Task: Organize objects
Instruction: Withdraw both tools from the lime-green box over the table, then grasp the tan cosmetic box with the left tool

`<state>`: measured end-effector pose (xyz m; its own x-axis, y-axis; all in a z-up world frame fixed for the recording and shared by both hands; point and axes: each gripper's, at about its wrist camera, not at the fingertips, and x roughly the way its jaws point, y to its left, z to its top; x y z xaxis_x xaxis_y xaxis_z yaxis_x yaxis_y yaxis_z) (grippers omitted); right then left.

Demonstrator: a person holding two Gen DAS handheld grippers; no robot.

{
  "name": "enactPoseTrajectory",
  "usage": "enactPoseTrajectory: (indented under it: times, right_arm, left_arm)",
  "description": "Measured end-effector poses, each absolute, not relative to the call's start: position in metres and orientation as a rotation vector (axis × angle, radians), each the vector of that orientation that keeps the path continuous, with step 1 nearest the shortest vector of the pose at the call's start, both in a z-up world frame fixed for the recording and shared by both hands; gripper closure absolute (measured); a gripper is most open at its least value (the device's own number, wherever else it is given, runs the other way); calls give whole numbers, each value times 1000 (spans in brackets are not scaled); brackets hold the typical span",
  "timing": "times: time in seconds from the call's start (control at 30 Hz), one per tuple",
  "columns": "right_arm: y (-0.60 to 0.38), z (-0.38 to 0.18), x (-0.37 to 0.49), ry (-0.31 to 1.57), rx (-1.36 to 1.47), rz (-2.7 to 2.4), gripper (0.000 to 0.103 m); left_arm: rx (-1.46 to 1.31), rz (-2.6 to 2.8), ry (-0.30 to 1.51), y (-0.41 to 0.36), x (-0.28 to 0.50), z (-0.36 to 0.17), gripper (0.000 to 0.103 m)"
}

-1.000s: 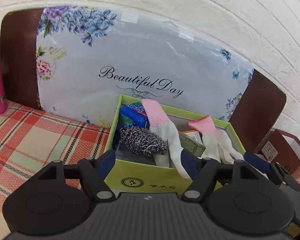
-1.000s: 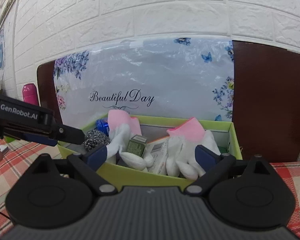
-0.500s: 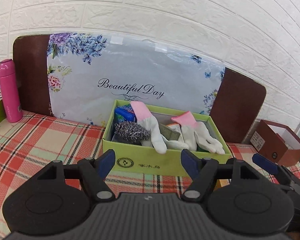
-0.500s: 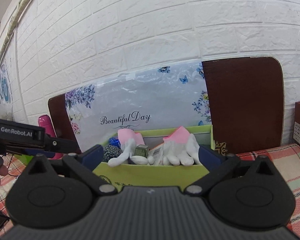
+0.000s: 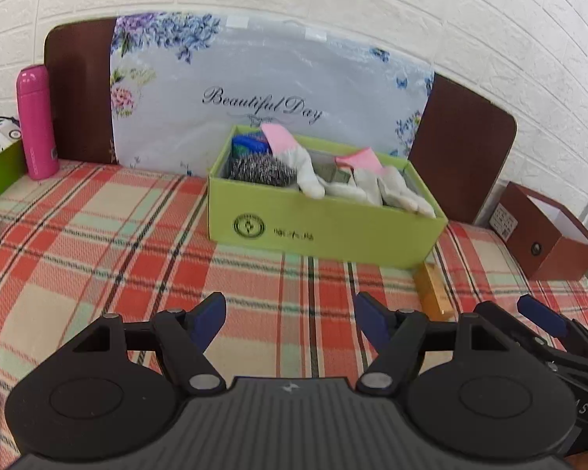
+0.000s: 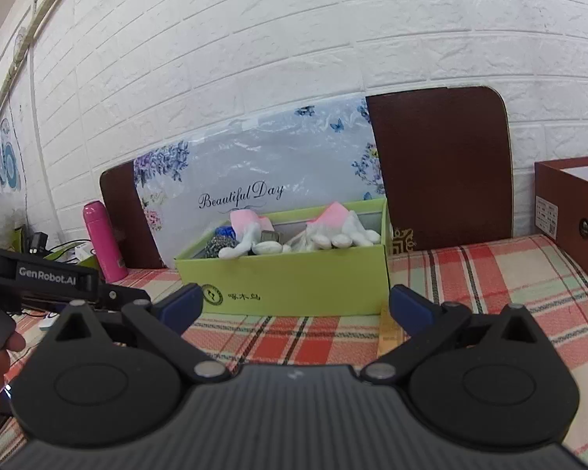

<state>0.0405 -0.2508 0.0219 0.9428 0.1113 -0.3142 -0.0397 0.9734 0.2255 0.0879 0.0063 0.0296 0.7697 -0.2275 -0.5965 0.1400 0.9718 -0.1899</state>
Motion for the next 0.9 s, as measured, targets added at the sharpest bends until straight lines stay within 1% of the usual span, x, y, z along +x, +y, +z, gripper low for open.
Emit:
enactPoseTrajectory:
  times: [0.23,0.37,0.53,0.57,0.6,0.63,0.7,0.73,0.77,0.8,0.83,0.87,0.9]
  right_arm:
    - [-255,-11,23,424,197,11,0]
    - [-261,-28,34,479,171,-40,1]
    - [-266,-36,71,519,132,-84,21]
    - [-265,-36,80,526,123,-89,29]
    - [-265,-37,88,537,111,-95,34]
    - [-265,-39,96,545,98,-102,36]
    - [-265,-43,112,560,75,-120,48]
    - [-266,-46,119,573,69,-131,51]
    - [-267,-49,125,584,68,-138,57]
    - [-268,-51,129,593,68,-138,68]
    - [-269,-53,132,598,66,-131,77]
    - [-268,-52,132,594,56,-128,80]
    - [-265,-51,128,576,29,-114,80]
  left_arm:
    - [-121,-242,772,-2,72,-15,28]
    - [-121,-241,819,-1,69,-30,28]
    - [-133,-222,809,5,73,-27,28]
    - [-134,-220,807,6,74,-27,28]
    - [-134,-217,809,7,75,-27,28]
    - [-133,-214,811,7,76,-27,28]
    - [-135,-210,815,9,77,-27,28]
    - [-137,-208,819,10,79,-27,28]
    - [-139,-206,822,11,80,-28,28]
    - [-141,-202,826,13,81,-29,28]
    - [-142,-197,831,13,83,-30,28]
    - [-143,-194,833,14,84,-30,28]
    - [-147,-191,834,15,85,-31,28]
